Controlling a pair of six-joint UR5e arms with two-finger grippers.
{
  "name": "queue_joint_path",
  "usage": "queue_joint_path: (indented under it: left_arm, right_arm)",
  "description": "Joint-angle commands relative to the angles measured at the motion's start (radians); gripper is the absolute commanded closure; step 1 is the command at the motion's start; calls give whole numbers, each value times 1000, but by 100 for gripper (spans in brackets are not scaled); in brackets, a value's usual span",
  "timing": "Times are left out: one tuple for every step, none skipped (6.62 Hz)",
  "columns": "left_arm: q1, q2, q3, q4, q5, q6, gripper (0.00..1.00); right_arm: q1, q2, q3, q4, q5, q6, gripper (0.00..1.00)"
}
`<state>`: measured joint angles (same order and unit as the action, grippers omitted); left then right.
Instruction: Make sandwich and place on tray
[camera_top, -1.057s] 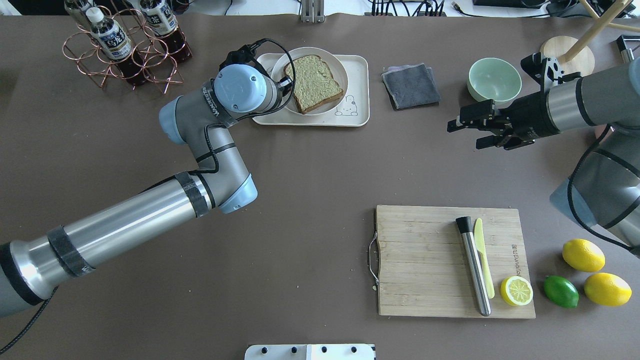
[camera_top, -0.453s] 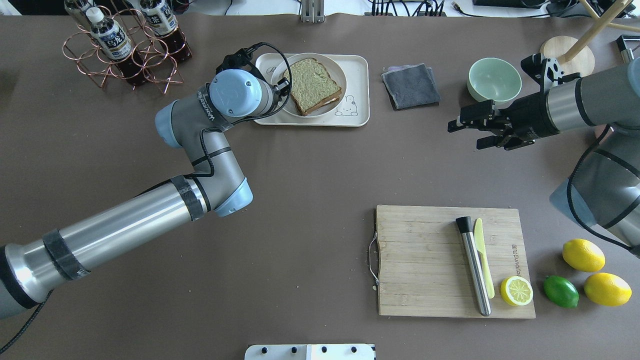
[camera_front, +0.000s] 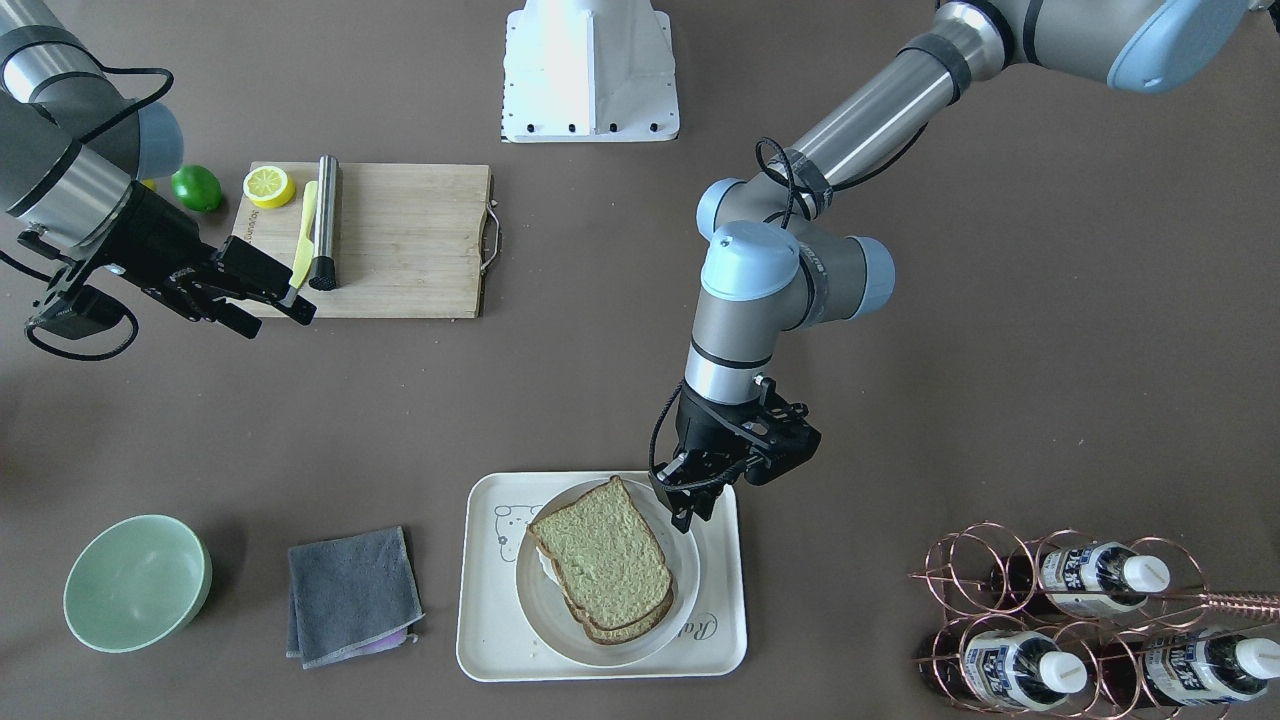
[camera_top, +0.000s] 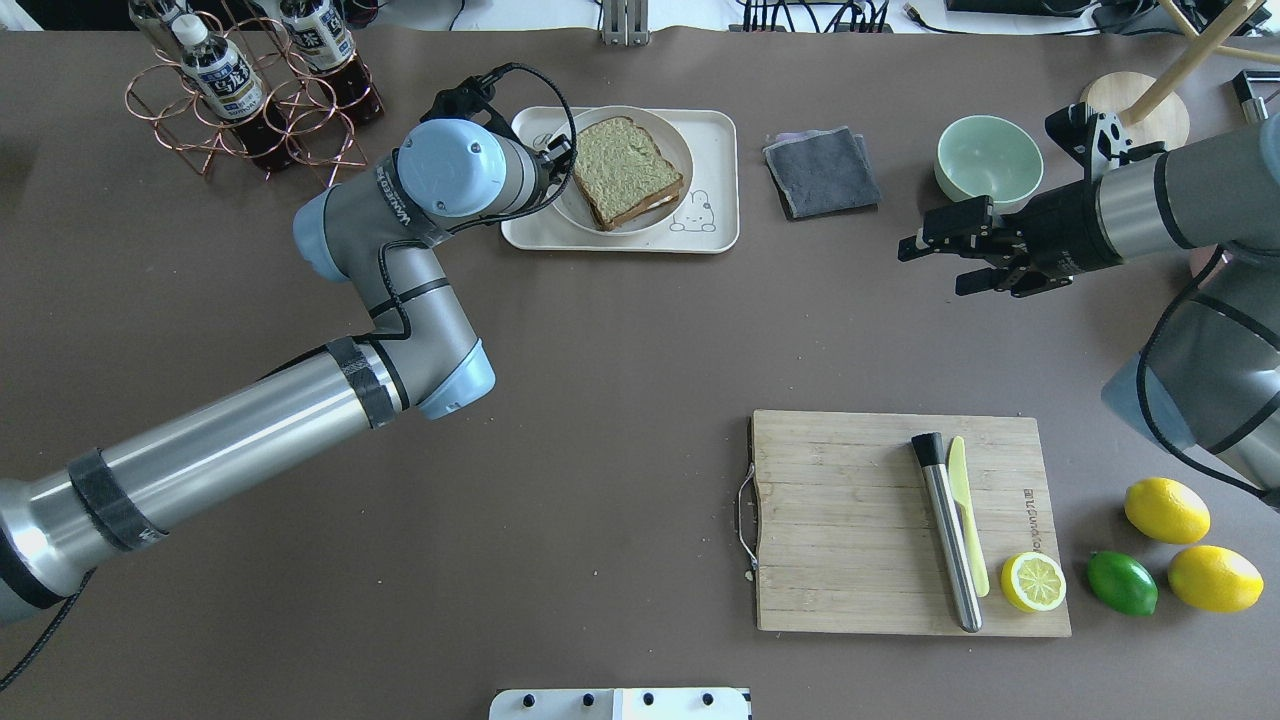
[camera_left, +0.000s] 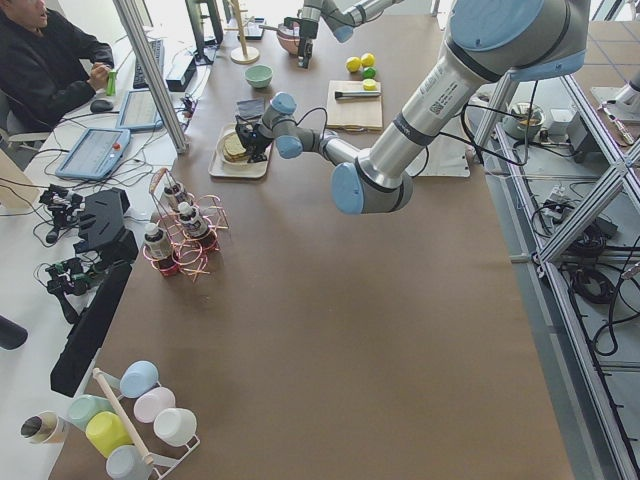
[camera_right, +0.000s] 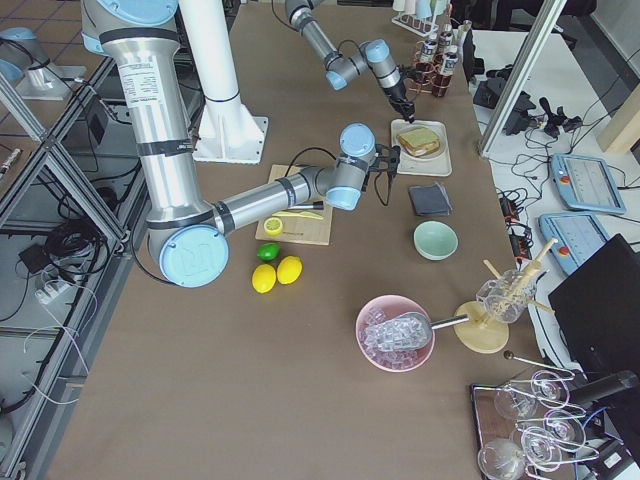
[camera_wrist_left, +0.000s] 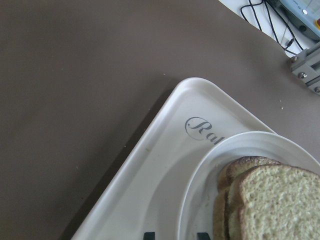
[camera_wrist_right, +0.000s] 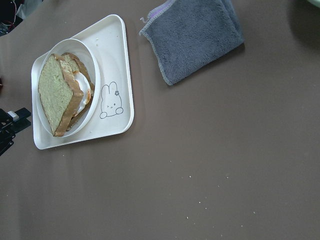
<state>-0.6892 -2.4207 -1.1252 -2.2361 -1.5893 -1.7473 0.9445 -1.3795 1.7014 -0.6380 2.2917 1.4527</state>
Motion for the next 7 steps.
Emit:
queue_joint_path:
  left_arm:
    - [-38,89,-123,9,-85,49,3]
    - [-53,130,-175,12,-95,96,2]
    - [-67,173,-241,51,-107,197,2]
    - [-87,236,-369,175,-107,309,2]
    - [-102,296,-503,322,-107,424,2]
    - [-125,398,-633,411,-107,515,2]
    - [-169,472,-722,500,-107,616,2]
  right_arm:
    - [23,-1,1,-6,6,0,0]
    - [43,-3,0,-11,20,0,0]
    - [71,-6,-2,-15,46,-15,0]
    - [112,-12,-11,-53,76,-72,0]
    - [161,-18,-8,-151,100,-206,0]
    - [207,-26,-6,-270,127,-348,0]
    - [244,-59,-5,-355,129,-508,0]
